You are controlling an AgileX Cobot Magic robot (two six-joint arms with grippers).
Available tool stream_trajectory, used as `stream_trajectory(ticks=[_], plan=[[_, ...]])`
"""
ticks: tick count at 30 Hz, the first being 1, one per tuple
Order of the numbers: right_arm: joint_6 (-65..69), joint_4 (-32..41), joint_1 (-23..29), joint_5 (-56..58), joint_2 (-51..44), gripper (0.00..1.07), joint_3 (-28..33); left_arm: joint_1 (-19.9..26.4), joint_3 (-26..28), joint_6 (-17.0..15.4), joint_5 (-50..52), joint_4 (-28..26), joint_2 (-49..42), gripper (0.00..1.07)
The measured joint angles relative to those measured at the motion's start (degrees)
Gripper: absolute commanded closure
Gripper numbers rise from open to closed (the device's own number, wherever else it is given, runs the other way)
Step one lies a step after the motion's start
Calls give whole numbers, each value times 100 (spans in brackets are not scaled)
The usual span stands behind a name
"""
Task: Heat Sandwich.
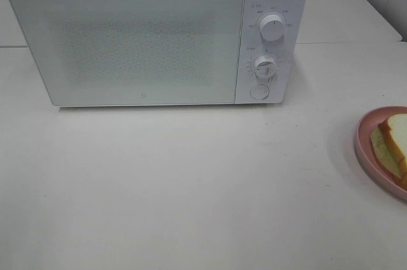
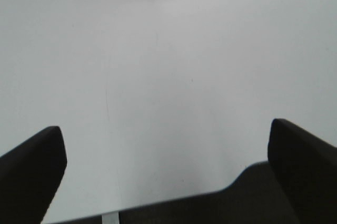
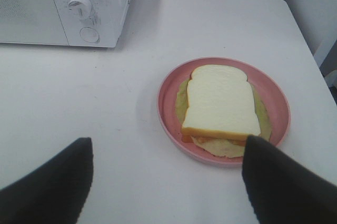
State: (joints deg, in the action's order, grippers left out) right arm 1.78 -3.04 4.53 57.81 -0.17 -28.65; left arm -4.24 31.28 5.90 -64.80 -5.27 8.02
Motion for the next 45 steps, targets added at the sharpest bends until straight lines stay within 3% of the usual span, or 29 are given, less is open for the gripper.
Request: stream_trajectory(ticks=[7,20,31,45], plan=[[0,0,0,0,0,32,0,0,-138,23,241,-11,-567,7],[0,0,0,0,0,32,0,40,-138,23,264,-11,-602,7],[6,0,0,0,0,32,0,533,-155,23,269,-11,-825,7],[6,0,0,0,0,32,0,533,-166,23,281,-11,-825,7]])
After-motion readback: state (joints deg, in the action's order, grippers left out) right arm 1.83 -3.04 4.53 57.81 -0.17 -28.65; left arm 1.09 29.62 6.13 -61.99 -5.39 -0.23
